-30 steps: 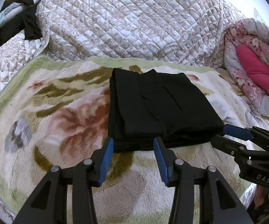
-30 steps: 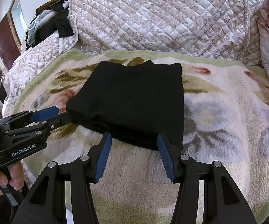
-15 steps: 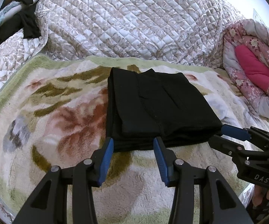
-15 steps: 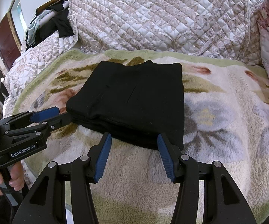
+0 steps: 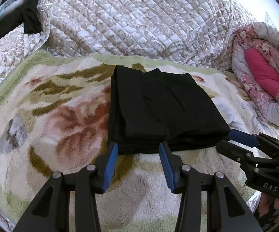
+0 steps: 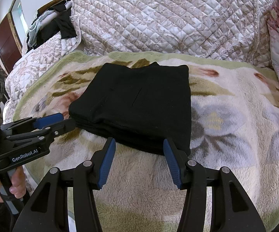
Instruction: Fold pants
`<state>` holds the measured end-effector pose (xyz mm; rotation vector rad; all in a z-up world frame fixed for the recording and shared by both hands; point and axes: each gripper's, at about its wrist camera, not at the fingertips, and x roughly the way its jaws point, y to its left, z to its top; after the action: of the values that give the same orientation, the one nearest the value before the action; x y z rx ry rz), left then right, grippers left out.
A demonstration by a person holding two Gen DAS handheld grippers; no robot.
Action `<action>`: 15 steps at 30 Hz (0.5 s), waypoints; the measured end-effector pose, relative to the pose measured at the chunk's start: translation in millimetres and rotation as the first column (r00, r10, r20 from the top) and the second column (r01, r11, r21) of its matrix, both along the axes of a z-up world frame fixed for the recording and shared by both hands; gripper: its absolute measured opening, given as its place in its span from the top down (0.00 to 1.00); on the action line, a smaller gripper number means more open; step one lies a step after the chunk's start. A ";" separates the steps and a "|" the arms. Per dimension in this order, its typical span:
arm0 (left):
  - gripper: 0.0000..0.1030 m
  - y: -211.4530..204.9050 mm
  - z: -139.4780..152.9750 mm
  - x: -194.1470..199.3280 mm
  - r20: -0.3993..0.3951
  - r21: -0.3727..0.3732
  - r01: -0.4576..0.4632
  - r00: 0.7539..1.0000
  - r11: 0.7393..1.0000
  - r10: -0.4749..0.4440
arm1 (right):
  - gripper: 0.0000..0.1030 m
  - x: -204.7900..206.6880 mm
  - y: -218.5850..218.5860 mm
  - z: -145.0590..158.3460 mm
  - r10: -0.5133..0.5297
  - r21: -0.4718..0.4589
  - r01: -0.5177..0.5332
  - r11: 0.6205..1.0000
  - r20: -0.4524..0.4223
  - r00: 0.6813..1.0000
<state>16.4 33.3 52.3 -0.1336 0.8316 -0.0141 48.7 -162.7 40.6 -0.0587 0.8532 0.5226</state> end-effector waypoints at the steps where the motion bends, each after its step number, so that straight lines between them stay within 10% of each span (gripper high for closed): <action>1: 0.54 -0.3 -0.2 0.0 -0.001 -0.002 0.000 1.000 1.000 0.000 | 0.49 0.0 0.0 0.0 0.000 0.000 0.000 1.000 0.000 1.000; 15: 0.54 -3.6 -1.7 -0.3 -0.004 0.024 0.002 1.000 1.000 -0.001 | 0.49 -0.5 0.2 0.0 0.000 0.000 0.000 1.000 0.000 1.000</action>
<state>16.1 29.7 50.6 -0.1101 0.8355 -0.0052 48.2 -162.4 40.5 -0.0588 0.8529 0.5220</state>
